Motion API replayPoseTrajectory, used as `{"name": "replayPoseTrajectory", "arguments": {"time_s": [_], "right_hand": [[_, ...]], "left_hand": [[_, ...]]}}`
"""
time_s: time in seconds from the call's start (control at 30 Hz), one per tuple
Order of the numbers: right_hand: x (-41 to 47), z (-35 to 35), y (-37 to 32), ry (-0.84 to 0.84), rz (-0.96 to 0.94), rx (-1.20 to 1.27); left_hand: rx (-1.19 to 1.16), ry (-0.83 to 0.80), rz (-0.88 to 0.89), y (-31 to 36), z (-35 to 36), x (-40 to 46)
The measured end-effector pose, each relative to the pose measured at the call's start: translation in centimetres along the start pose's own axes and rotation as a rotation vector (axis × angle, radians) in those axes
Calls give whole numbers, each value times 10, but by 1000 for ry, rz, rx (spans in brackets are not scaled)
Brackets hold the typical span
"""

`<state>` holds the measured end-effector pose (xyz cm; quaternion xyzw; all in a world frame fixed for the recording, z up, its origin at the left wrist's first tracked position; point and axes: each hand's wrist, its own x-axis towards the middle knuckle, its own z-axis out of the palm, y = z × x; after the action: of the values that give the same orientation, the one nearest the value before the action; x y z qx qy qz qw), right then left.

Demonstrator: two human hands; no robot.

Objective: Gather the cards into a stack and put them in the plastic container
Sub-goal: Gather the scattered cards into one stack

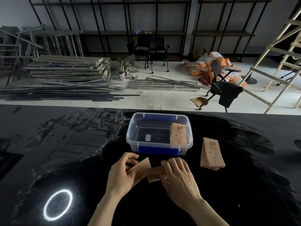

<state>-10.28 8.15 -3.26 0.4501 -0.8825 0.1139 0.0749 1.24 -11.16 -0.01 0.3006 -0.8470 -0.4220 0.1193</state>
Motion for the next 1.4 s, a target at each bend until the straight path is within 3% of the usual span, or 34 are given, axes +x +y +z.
{"name": "replayPoseTrajectory", "arguments": {"time_s": [0.17, 0.23, 0.33, 0.5, 0.67, 0.73, 0.83, 0.9, 0.97, 1.0, 1.1, 1.2, 1.4], "right_hand": [[-4, 6, -5, 58, 99, 88], [-5, 4, -5, 56, 183, 202], [-5, 1, -5, 8, 160, 303], [-1, -2, -3, -11, 52, 123], [6, -16, 1, -92, 110, 283], [2, -23, 3, 35, 217, 404], [-15, -33, 14, 315, 603, 744], [-25, -42, 27, 335, 832, 1092], [-29, -55, 38, 267, 916, 1410], [-31, -60, 46, 295, 919, 1457], [-24, -63, 77, 465, 1017, 1382], [-7, -52, 119, 506, 1097, 1130], [15, -40, 156, 206, 1074, 563]], "left_hand": [[-146, -143, 192, 34, 14, 11], [-150, -171, 201, 38, 22, 14], [-132, -243, 186, 37, 31, 14], [-194, -327, 113, 39, 37, 6], [395, -389, 233, 41, 34, 11], [317, -336, 226, 48, 40, 8], [-40, -309, 124, 63, 59, 0], [-267, -322, -12, 83, 75, -4], [-424, -366, -144, 104, 96, -4], [-477, -376, -172, 114, 108, -4], [-428, -363, -136, 141, 140, 4], [-326, -430, -124, 163, 163, 23], [75, -378, -87, 169, 202, 51]]}}
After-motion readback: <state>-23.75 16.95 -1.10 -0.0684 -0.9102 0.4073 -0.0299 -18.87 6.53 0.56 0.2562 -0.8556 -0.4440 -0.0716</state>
